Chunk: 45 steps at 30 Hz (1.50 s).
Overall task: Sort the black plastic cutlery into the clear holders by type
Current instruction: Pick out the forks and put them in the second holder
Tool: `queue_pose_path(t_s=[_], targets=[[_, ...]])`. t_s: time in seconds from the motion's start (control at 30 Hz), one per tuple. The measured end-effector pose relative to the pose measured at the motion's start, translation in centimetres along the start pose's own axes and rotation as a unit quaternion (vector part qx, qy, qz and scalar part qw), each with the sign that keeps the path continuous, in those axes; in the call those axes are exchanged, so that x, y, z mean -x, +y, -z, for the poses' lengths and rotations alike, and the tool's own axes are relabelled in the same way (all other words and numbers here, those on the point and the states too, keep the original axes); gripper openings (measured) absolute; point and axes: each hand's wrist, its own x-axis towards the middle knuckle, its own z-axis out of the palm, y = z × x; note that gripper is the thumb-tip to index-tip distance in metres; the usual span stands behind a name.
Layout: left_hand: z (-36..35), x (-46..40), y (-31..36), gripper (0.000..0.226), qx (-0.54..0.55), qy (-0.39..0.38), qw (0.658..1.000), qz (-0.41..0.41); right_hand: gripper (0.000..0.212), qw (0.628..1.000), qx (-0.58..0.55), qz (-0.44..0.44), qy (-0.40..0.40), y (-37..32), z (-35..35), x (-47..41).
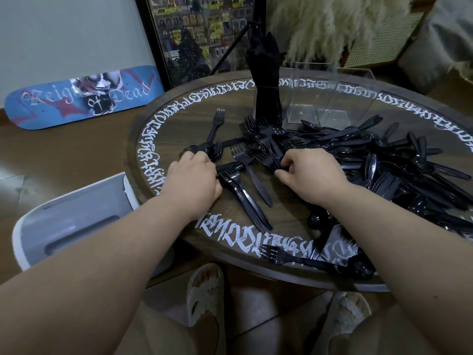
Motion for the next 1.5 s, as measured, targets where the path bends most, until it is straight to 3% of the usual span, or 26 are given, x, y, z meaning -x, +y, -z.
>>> queue_pose_path(t_s=[0.1, 0.47, 0.67, 0.8, 0.9, 0.97, 1.1, 1.2, 1.27, 1.5], targets=[[0.0, 0.0, 0.1, 0.031, 0.004, 0.007, 1.000, 0.002, 0.026, 1.000, -0.007, -0.004, 0.010, 0.0, 0.3, 0.1], [3.2, -0.9, 1.0, 0.019, 0.206, 0.109, 0.970, 0.064, 0.022, 0.999, -0.032, -0.022, 0.038, 0.4, 1.6, 0.1], [4.3, -1.7, 1.9, 0.011, 0.307, 0.180, 0.931, 0.080, 0.029, 0.983, -0.152, -0.051, 0.091, 0.1, 2.6, 0.2], [5.1, -2.1, 3.0, 0.013, 0.310, 0.217, 0.925, 0.043, 0.039, 0.929, -0.346, -0.094, 0.095, 0.2, 3.3, 0.1], [5.2, -2.2, 4.1, 0.013, 0.312, 0.196, 0.930, 0.005, 0.020, 0.810, -0.569, -0.116, 0.082, 0.0, 4.4, 0.4], [5.1, -2.2, 4.9, 0.014, 0.318, 0.178, 0.931, -0.008, 0.011, 0.744, -0.649, -0.127, 0.101, 0.0, 5.0, 0.6], [5.0, -2.2, 5.6, 0.014, 0.318, 0.159, 0.934, -0.018, 0.014, 0.743, -0.635, -0.165, 0.135, 1.2, 4.8, 0.4], [4.8, -2.1, 5.9, 0.017, 0.318, 0.145, 0.937, -0.022, 0.003, 0.713, -0.661, -0.182, 0.146, 1.8, 5.2, 0.4], [4.8, -2.1, 5.9, 0.021, 0.320, 0.141, 0.936, -0.021, 0.016, 0.703, -0.667, -0.189, 0.158, 2.1, 5.3, 0.4], [4.7, -2.1, 6.5, 0.022, 0.309, 0.111, 0.943, -0.046, 0.023, 0.743, -0.628, -0.180, 0.147, 1.6, 4.9, 0.5]])
